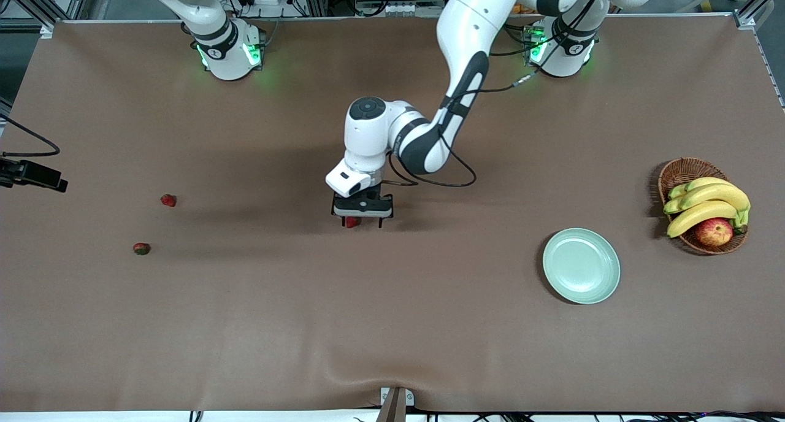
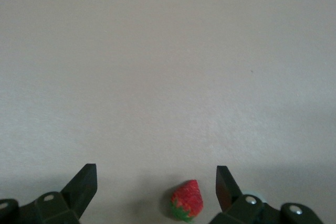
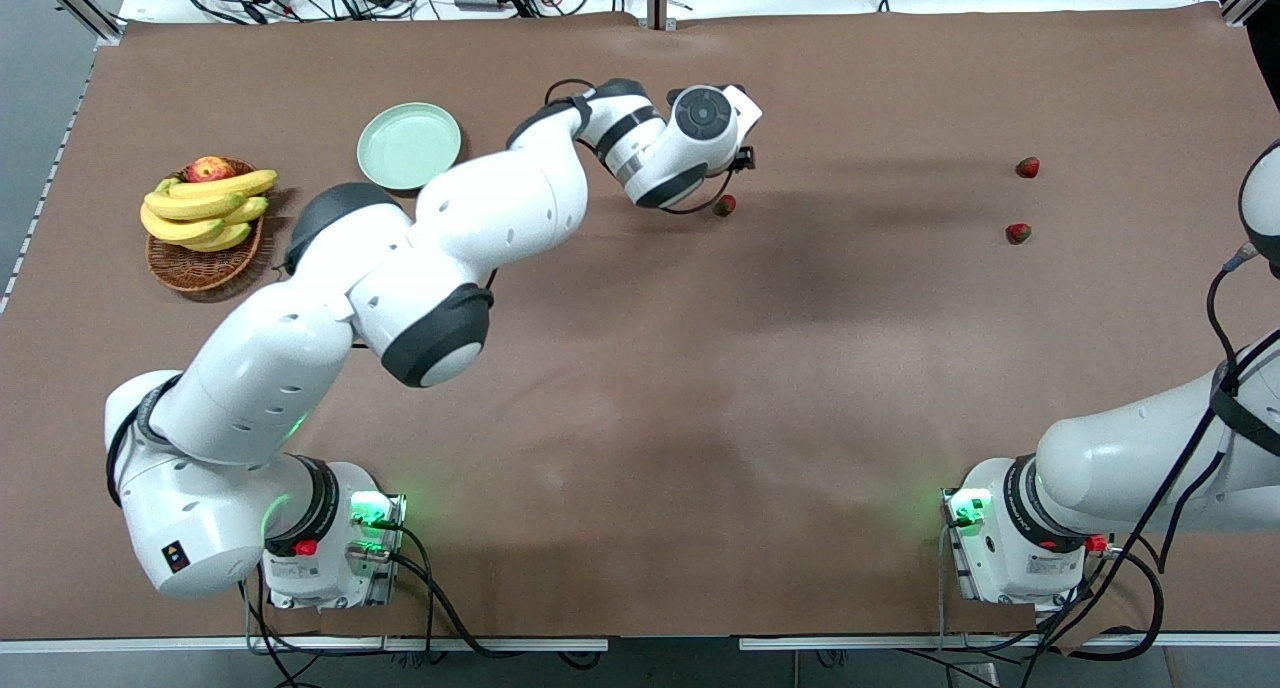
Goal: Collect all strawberries into plate
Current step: 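Lower the left gripper over the strawberry and close on it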
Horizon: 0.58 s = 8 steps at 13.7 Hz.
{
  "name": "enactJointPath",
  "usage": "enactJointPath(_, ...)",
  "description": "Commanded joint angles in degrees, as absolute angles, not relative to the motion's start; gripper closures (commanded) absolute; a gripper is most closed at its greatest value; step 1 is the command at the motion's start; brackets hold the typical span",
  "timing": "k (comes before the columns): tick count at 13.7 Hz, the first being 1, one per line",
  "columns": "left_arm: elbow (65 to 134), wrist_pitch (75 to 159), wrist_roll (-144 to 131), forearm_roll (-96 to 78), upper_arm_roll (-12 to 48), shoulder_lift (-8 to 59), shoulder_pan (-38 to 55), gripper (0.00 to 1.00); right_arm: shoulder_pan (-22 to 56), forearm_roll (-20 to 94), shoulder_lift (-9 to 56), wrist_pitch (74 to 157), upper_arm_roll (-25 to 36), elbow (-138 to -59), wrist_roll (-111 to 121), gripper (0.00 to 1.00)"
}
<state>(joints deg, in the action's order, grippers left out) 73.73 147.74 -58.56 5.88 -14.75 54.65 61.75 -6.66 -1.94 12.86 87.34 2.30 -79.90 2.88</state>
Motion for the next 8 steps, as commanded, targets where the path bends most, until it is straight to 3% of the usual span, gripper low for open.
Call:
enactJointPath(1, 71.46, 148.27, -58.71, 7.82, -16.52, 57.21, 63.97, 0.00, -7.21, -2.72, 12.04, 88.15, 1.49, -82.35, 2.64, 0.00)
enactJointPath(4, 70.76, 149.32, -59.06, 8.52, -19.42, 59.76, 66.70, 0.00, -6.86, -2.64, 12.30, 90.95, 1.49, -83.66, 2.64, 0.00)
enactJointPath(8, 70.75, 149.33, -59.50, 9.14, -20.74, 60.64, 68.73, 0.00, -7.03, -2.64, 12.39, 100.17, 1.49, -92.35, 2.55, 0.00)
